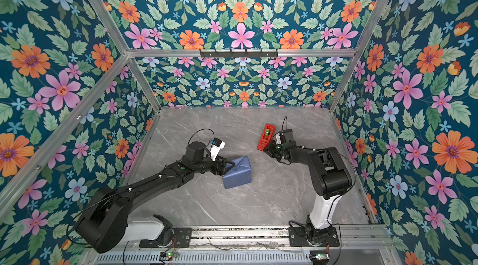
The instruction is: Wrap the gift box in paper
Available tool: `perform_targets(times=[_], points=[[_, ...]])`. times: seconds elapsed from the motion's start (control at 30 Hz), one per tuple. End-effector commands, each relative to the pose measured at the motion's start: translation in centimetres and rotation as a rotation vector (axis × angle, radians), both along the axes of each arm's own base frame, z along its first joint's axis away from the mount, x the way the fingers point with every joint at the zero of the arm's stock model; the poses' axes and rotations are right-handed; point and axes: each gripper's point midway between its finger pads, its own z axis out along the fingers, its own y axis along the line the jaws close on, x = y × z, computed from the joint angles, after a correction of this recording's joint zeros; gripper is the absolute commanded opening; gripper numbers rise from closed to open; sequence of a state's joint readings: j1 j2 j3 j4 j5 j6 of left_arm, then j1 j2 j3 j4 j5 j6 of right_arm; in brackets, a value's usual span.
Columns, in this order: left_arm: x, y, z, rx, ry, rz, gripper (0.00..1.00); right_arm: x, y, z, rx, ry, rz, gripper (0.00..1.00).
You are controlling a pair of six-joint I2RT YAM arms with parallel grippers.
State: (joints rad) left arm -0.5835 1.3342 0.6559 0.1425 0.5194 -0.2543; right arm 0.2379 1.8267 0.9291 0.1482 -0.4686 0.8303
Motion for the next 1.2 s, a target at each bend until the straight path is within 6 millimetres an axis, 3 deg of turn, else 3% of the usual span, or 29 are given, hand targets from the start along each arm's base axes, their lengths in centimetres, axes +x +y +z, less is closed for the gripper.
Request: perform_targets(times=[0.0, 0.37, 0.8, 0.97, 1.17], points=[[-1.0, 0.9, -2.0, 0.073, 0.049, -0.004, 0.73, -0.7, -2.2, -2.1, -0.157, 0.058, -0.01, 0.0], [-1.0, 1.0, -2.3, 0.082, 0.052, -0.008, 0.73, -1.1, -4.3, -1.4, -0.269, 0.052, -0.016, 0.0], [-1.0, 1.0, -2.5, 0.089, 0.054, -0.01, 0.74, -2.0, -5.8, -3.1, -0.301, 0.115, -0.011, 0.0], [-1.0, 1.1, -2.5, 0.091, 0.053, -0.009, 0.73, -2.2, -5.7, -1.5, -0.271, 0.074, 0.0, 0.0], [-1.0, 1.0, -2.6, 0.092, 0.055, -0.011, 0.74, -4.6, -4.4, 3.0, -0.172, -0.034, 0.061, 0.0]])
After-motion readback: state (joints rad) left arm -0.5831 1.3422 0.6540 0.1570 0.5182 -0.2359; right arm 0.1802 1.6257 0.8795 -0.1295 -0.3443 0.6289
